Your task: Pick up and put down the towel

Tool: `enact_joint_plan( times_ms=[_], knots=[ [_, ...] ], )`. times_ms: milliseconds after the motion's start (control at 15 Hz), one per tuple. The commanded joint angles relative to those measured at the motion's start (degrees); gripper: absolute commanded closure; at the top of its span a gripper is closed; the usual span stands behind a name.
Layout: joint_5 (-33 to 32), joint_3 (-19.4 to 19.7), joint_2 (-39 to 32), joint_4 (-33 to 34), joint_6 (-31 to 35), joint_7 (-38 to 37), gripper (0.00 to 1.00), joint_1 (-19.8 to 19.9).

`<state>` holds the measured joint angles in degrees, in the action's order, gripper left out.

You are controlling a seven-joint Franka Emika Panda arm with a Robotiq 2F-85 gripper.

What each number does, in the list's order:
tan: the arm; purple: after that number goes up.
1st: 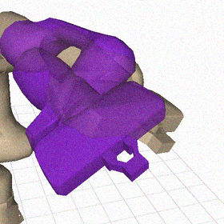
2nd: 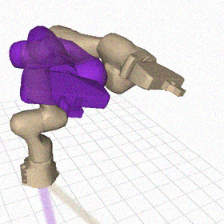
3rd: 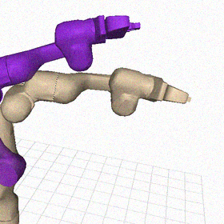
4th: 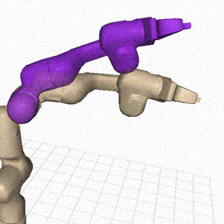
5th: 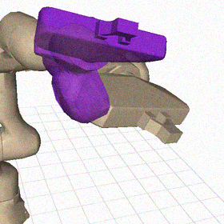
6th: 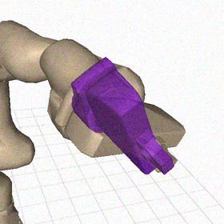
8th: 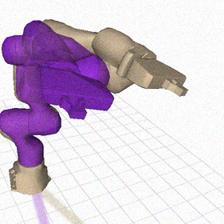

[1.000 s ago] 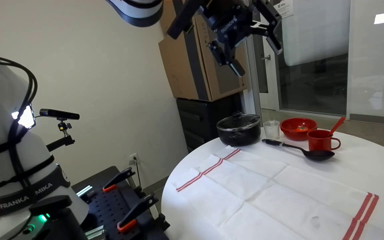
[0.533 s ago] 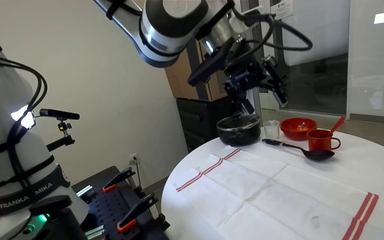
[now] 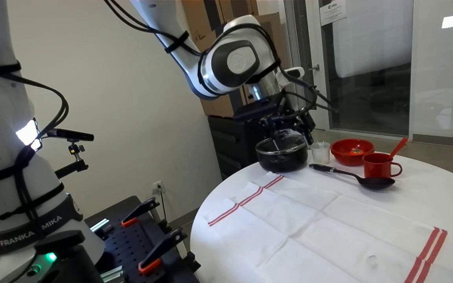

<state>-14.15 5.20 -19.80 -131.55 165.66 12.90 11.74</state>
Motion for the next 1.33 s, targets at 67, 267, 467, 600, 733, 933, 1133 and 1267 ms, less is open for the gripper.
enact_joint_plan(
  times_ms=[67,267,467,600,733,933,1133,1267],
  knots=[
    [4.4,-4.2,-8.5,5.5,-3.8,8.4,0.00,3.3],
    [5.8,-6.6,-11.1,5.4,-3.6,12.4,0.00,6.3],
    [5.4,-7.3,-13.4,5.8,-3.5,14.8,0.00,8.3],
    [4.6,-6.6,-14.5,5.8,-2.9,15.3,0.00,8.9],
    [2.4,-3.7,-15.8,5.8,-1.3,14.0,0.00,7.1],
    [0.1,-2.0,-16.7,4.2,2.7,13.5,0.00,5.7],
    [-0.5,-2.4,-16.6,3.9,2.9,13.1,0.00,6.1],
    [-1.7,-1.1,-16.7,3.0,4.5,12.5,0.00,4.2]
  ],
)
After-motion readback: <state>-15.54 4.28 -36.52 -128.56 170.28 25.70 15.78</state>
